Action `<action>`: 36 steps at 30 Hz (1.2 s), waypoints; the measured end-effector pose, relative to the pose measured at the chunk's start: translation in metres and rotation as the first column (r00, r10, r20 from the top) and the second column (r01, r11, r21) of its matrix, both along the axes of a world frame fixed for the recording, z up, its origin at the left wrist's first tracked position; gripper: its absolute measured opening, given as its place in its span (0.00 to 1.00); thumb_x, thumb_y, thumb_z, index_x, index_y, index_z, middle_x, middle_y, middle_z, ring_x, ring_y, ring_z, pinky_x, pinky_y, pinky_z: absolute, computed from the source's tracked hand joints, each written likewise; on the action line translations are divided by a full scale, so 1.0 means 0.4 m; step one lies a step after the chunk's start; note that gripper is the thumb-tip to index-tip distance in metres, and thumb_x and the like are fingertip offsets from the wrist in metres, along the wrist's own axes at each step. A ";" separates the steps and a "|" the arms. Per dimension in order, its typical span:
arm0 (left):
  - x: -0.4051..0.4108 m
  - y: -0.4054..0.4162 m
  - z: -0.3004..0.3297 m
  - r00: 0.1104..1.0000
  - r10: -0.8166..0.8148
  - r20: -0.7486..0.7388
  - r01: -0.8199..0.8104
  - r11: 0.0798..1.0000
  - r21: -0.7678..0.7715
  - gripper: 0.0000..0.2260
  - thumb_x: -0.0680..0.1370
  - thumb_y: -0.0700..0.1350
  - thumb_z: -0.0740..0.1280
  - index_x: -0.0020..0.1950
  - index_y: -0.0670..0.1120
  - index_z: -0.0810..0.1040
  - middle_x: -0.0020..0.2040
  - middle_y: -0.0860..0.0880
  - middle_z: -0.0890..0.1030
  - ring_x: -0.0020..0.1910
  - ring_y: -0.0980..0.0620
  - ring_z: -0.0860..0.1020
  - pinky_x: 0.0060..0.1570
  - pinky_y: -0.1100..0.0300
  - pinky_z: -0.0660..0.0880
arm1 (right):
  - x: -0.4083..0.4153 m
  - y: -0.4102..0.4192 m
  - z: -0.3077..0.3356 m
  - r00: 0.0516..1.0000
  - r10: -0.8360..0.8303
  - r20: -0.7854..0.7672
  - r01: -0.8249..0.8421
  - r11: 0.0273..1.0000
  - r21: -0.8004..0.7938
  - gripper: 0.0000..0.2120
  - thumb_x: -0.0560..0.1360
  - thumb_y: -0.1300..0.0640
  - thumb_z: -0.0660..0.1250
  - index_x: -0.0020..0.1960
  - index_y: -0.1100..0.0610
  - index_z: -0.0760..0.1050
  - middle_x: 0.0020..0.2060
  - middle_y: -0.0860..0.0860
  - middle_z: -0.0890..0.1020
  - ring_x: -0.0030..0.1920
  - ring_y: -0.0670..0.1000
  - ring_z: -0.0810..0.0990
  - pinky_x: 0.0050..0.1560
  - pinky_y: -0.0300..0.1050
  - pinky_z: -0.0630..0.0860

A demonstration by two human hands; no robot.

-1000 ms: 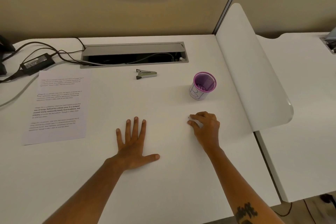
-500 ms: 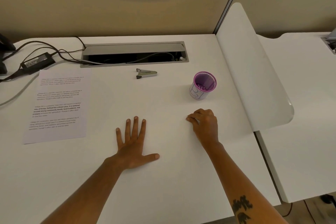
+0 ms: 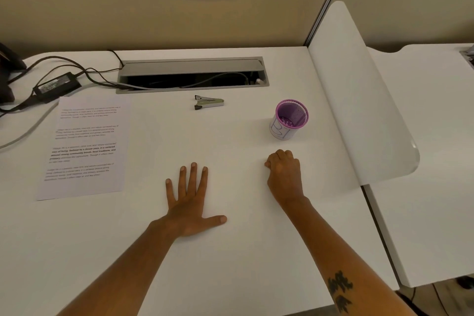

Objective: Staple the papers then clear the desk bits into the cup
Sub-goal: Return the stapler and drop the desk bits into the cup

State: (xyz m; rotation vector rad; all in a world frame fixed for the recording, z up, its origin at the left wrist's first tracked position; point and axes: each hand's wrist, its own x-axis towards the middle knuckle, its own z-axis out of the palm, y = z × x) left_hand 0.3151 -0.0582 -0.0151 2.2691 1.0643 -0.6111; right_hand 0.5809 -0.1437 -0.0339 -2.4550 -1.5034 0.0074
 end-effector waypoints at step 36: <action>-0.001 0.005 -0.003 1.000 -0.003 0.005 0.003 1.000 0.007 0.62 0.66 0.83 0.59 0.76 0.54 0.18 0.74 0.50 0.14 0.74 0.44 0.16 0.73 0.33 0.25 | 0.231 0.148 0.280 0.959 -0.133 -0.251 0.184 0.964 0.194 0.07 0.75 0.67 0.72 0.49 0.61 0.87 0.46 0.57 0.89 0.46 0.56 0.86 0.47 0.40 0.76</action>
